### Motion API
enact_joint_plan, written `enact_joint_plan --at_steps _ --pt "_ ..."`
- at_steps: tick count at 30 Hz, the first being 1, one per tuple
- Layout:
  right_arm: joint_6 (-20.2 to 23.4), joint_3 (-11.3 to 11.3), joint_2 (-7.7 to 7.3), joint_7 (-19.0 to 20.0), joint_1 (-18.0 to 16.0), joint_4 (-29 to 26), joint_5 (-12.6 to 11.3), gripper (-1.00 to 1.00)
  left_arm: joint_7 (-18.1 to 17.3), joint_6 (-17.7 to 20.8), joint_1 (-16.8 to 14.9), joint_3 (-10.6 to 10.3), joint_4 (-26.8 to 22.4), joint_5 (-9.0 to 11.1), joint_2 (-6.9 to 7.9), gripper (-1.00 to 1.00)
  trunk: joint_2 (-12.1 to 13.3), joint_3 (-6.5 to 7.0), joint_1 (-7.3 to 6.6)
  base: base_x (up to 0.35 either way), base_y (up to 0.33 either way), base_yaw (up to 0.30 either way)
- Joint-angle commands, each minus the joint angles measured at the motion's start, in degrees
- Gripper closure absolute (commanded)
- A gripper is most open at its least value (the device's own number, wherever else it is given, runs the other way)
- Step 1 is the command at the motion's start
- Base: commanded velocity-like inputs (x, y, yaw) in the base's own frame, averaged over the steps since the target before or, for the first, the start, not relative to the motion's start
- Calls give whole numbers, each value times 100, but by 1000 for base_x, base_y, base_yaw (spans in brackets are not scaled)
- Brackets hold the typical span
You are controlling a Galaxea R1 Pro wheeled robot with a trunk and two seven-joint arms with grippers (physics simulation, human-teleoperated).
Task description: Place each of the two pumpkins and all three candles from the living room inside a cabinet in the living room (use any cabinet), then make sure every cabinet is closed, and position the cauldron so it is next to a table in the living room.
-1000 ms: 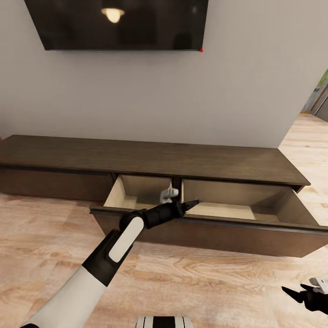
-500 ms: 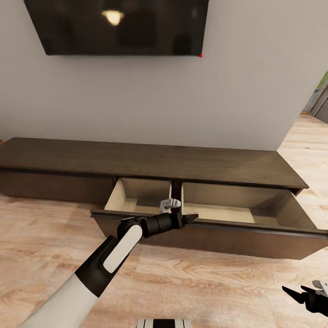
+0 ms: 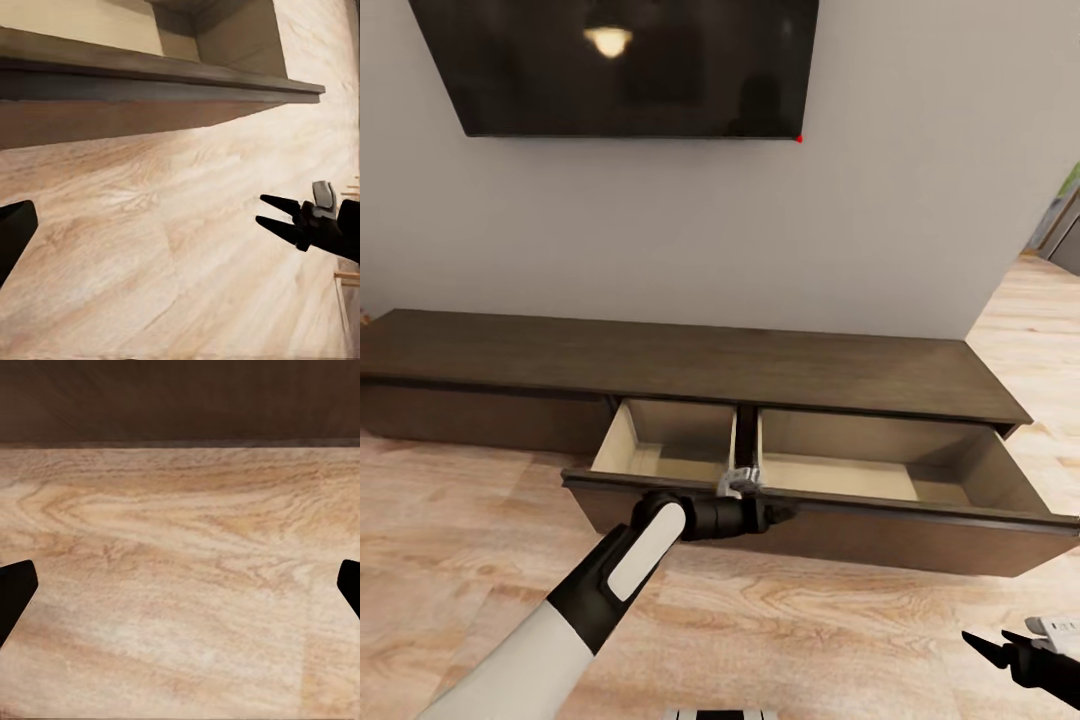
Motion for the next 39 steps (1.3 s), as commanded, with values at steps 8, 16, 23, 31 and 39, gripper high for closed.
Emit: enact_joint_plan --at_steps 8,16,23,31,39 --pt "9 11 645 -184 -1 -46 1504 -100 172 -57 6 -245 1696 -18 15 -100 322 144 -176 0 0 0" --pt "-1 10 1256 -1111 -2 -13 1826 -100 182 -224 6 -676 3135 -24 121 -100 643 288 -352 0 0 0" --pt "-34 15 1425 -1152 0 -1 2050 -100 172 -1242 6 -669 4659 8 132 -100 924 414 -506 0 0 0" --pt "-52 11 1597 -1342 -2 -3 2349 -100 170 -1851 10 -649 5989 39 128 -100 1245 557 -682 0 0 0" --pt "-53 10 1610 -1909 0 99 2381 -100 176 -2254 47 -616 6626 149 136 -100 1566 701 -857 0 0 0"
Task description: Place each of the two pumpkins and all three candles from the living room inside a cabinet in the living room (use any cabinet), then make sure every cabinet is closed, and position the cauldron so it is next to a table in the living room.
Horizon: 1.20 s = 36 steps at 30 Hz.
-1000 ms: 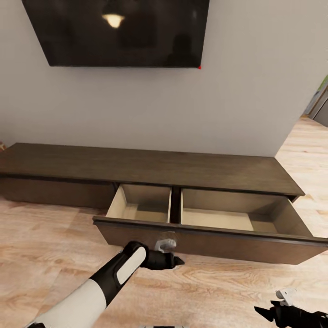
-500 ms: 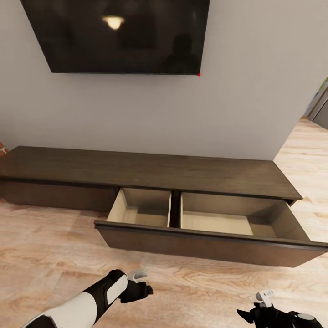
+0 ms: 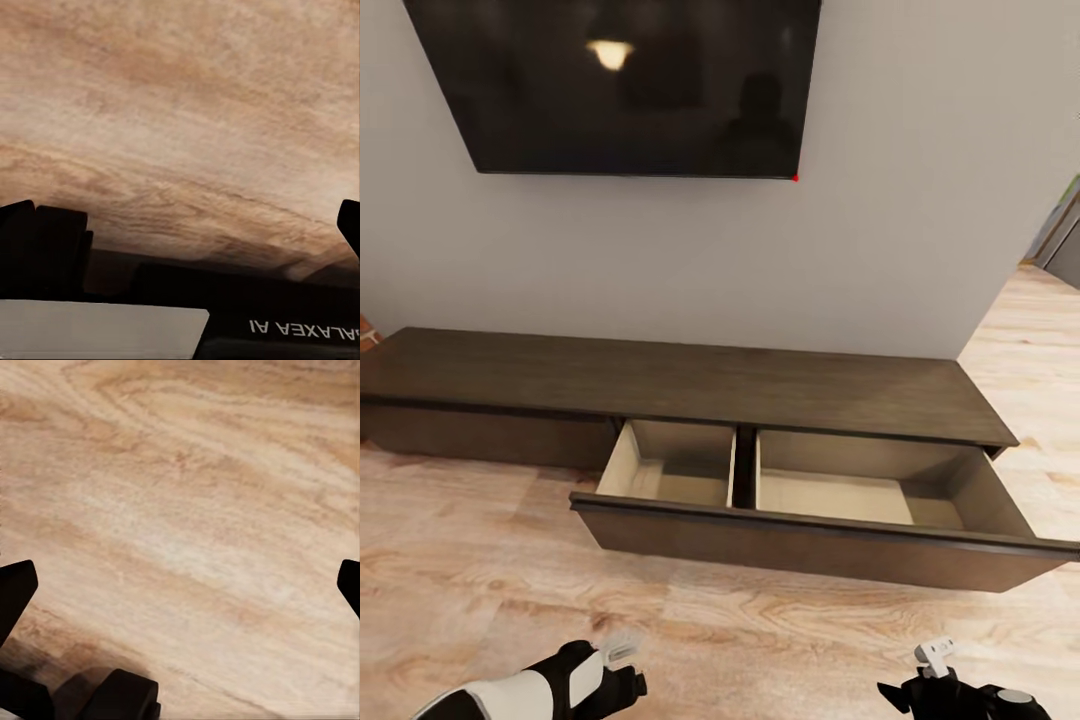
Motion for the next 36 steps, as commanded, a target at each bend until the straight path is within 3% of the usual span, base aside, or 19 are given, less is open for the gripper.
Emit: enact_joint_plan --at_steps 1,5,9,12,14,20,26,28,29,30,32,36 --pt "0 2 0 -22 1 12 0 -100 0 -7 30 2 20 38 2 -100 42 19 -23 0 0 0" --pt "-4 5 13 -181 -2 37 -2 -100 23 -16 122 28 51 140 33 -100 202 90 -110 0 0 7" --pt "-15 3 156 -491 1 40 -11 -100 160 -22 125 45 46 273 79 -100 362 162 -198 0 0 197" --pt "-17 8 201 -870 5 40 1 -100 194 -331 214 63 52 622 193 -100 483 216 -264 0 0 273" --pt "-12 6 366 -1103 6 40 -8 -100 202 -459 336 71 52 765 238 -100 563 252 -308 0 0 286" --pt "-15 9 456 -1413 118 40 18 -100 218 -640 555 85 57 779 292 -100 804 360 -440 0 0 287" --pt "5 21 615 -2242 121 185 43 -100 237 -655 657 108 63 776 307 -100 1044 467 -572 0 0 288" --pt "4 60 646 -2386 121 376 155 -100 315 -656 670 109 60 778 296 -100 1124 503 -616 0 0 288" --pt "1 79 654 -2450 121 479 278 -100 368 -656 674 109 58 778 292 -100 1165 521 -638 0 0 288" --pt "-5 100 668 -2607 121 685 566 -100 422 -659 677 111 56 778 289 -100 1205 539 -660 0 0 288" --pt "-7 108 673 -2804 121 886 764 -100 459 -663 679 115 55 779 287 -100 1285 575 -703 0 0 288" --pt "-9 113 675 -3124 121 1107 887 -100 474 -665 681 118 54 779 286 -100 1445 647 -791 0 0 288"
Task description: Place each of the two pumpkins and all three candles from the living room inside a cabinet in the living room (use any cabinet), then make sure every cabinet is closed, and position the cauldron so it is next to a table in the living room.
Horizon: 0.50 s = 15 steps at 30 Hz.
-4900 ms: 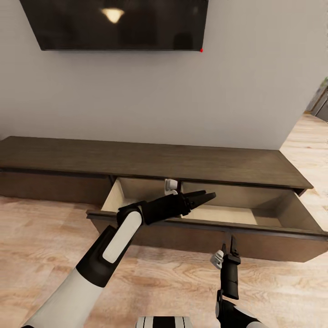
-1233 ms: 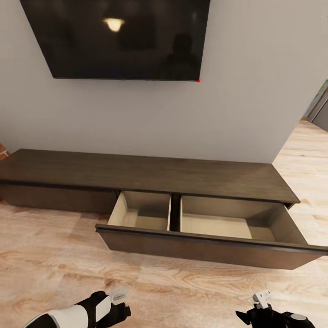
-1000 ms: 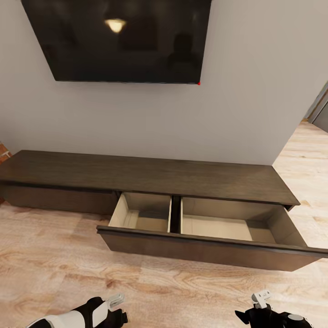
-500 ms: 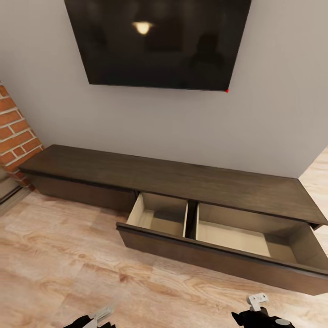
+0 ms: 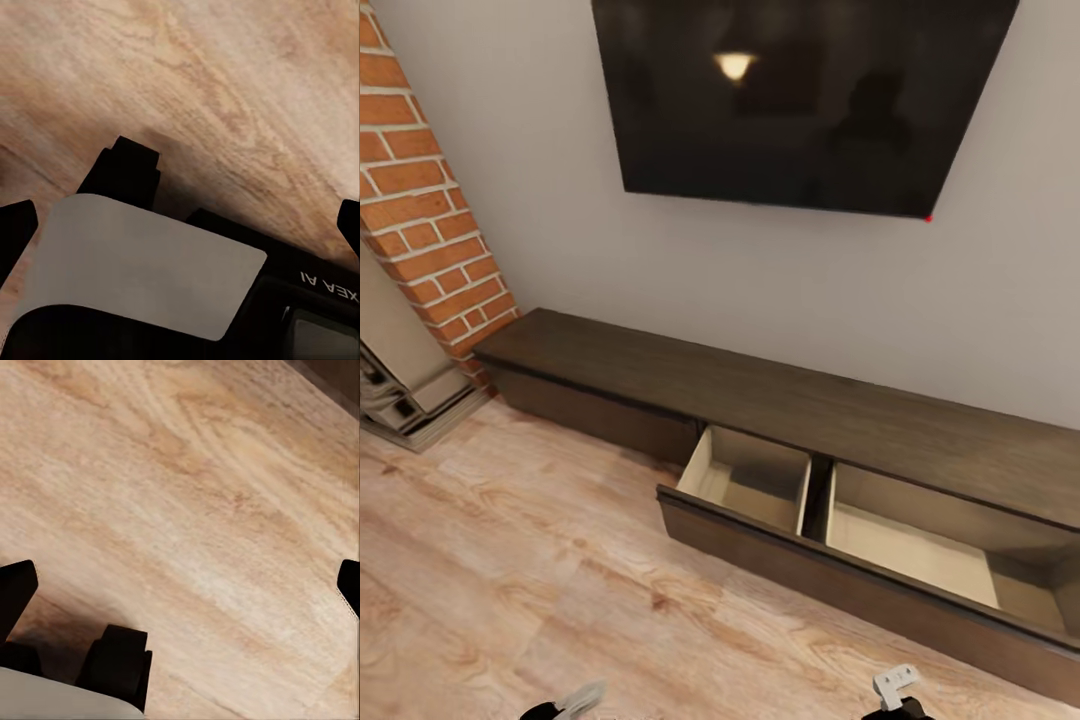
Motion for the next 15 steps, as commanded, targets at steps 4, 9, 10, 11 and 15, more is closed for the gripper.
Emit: enact_joint_plan --at_steps 4,9,10,11,15 --pt "-3 1 -2 -78 0 44 28 -100 2 0 6 0 0 0 -1 -100 162 72 -88 0 0 287" --pt "-3 1 0 -89 0 50 40 -100 2 0 7 0 0 0 0 -100 362 162 -198 0 0 287" --pt "-4 1 1 -89 0 50 42 -100 1 0 7 0 0 0 0 -100 403 180 -220 0 0 287" --pt "-4 1 0 -90 0 50 43 -100 1 0 7 0 0 0 0 -100 443 198 -242 0 0 288" --pt "-6 1 -3 -90 0 53 41 -100 1 0 7 0 0 0 0 -100 603 270 -330 0 0 288"
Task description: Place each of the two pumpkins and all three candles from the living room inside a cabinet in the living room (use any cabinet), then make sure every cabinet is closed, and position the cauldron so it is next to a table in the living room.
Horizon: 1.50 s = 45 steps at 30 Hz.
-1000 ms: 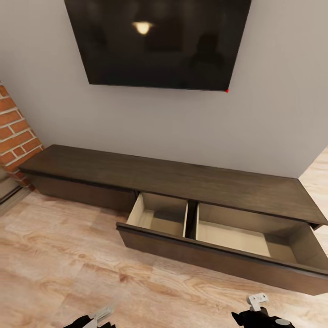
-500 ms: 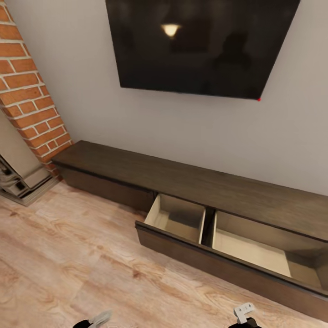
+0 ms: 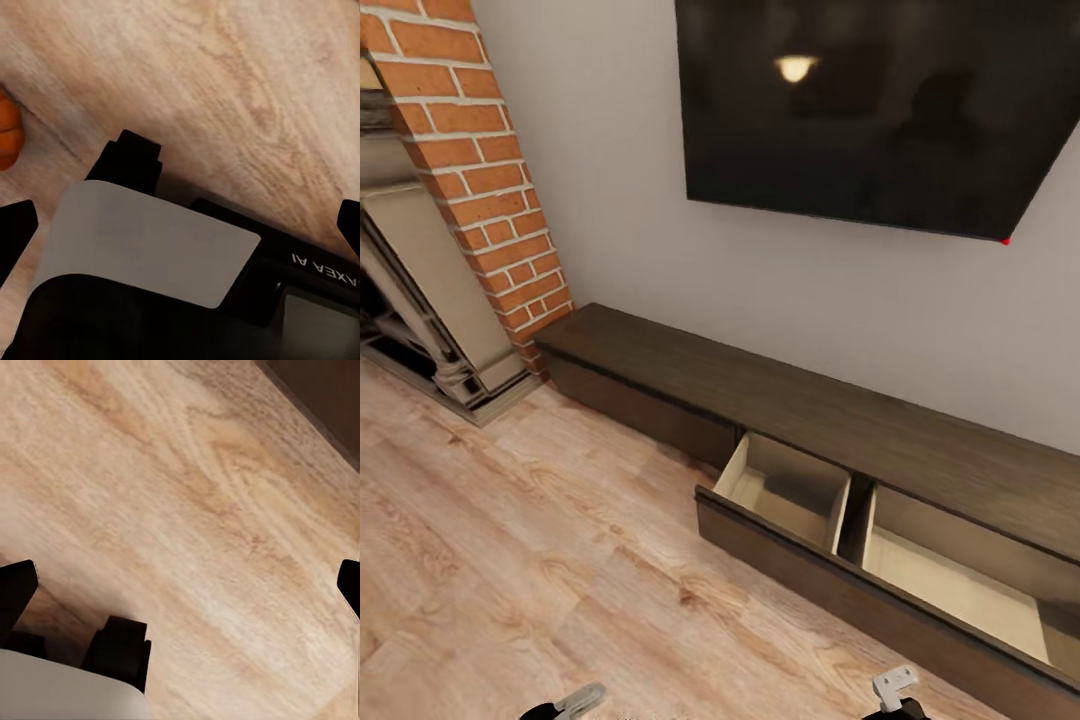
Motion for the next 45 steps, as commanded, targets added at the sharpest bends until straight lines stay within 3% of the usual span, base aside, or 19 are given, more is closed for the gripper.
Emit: enact_joint_plan --at_steps 1,45 --pt "0 0 1 0 0 -1 1 -100 0 0 0 0 0 0 0 -100 42 19 -23 0 0 288" --pt "-3 0 -3 0 0 -2 -11 -100 0 0 9 0 0 0 0 -100 1806 808 -989 0 0 281"
